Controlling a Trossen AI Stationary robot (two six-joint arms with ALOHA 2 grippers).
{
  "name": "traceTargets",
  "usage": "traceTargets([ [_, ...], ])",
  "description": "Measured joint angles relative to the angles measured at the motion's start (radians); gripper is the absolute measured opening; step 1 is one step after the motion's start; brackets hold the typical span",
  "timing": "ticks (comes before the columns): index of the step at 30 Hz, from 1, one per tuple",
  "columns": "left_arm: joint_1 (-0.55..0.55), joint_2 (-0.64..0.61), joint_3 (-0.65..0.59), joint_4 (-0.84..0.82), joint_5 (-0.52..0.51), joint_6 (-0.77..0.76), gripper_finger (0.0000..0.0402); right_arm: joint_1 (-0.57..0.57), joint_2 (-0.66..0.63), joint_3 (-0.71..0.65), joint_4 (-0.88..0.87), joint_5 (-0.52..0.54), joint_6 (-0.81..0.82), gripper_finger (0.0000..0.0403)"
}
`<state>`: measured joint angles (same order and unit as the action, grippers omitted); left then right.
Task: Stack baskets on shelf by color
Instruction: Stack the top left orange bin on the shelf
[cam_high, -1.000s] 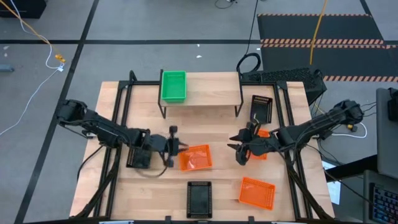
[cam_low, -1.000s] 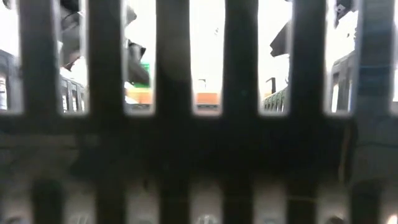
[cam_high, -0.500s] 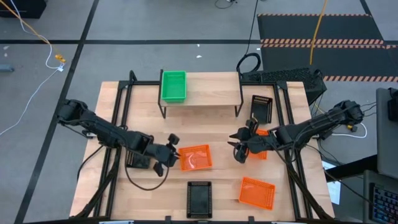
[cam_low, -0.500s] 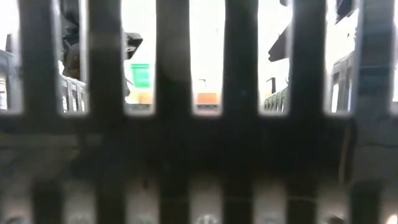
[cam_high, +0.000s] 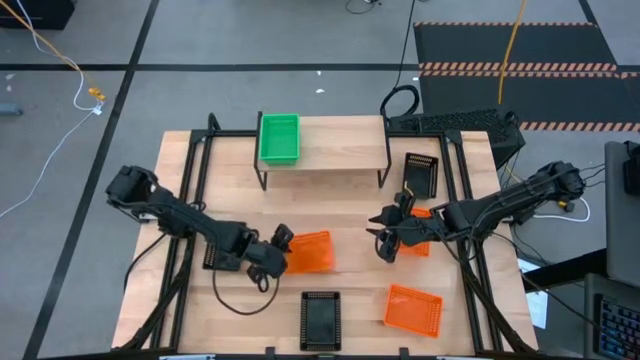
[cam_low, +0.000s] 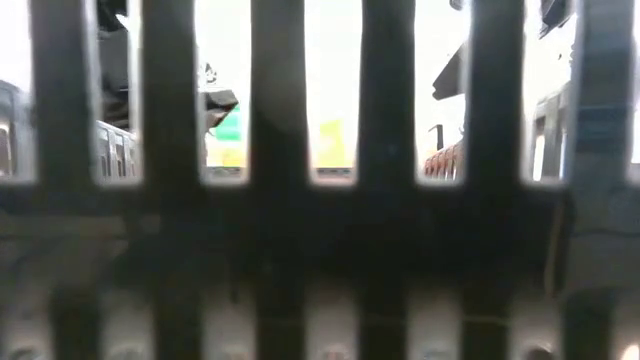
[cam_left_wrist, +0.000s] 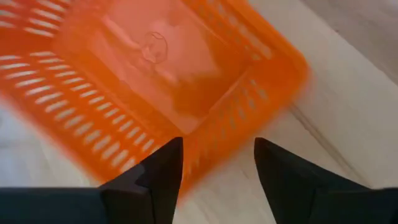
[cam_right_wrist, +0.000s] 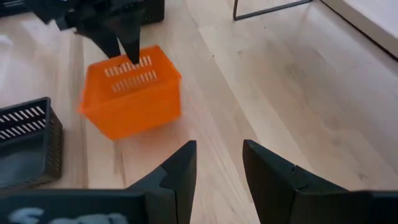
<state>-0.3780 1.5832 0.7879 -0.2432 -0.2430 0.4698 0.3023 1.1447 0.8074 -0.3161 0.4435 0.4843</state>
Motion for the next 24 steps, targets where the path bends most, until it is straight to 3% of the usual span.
traceTargets([
  [5,0.009,0.002,0.061,0.0,-0.013,-0.034,0.016,0.0,0.0,0.0,-0.003,0.0,0.0,0.0123],
  [11,0.033,-0.009,0.174,-0.159,-0.012,-0.109,0.0034,0.0,0.0,0.0,-0.003,0.0,-0.004,0.0123],
  [13,0.049,-0.008,0.22,-0.222,-0.012,-0.18,0.0011,0.0,0.0,0.0,-0.003,0.0,-0.006,0.0123],
  [18,0.071,-0.009,0.306,-0.34,-0.021,-0.243,0.0032,0.0,0.0,-0.009,0.002,0.001,-0.019,0.0123],
  [24,0.075,-0.009,0.319,-0.304,-0.037,-0.077,0.0087,-0.009,0.0,-0.091,0.15,0.093,-0.06,0.0123],
])
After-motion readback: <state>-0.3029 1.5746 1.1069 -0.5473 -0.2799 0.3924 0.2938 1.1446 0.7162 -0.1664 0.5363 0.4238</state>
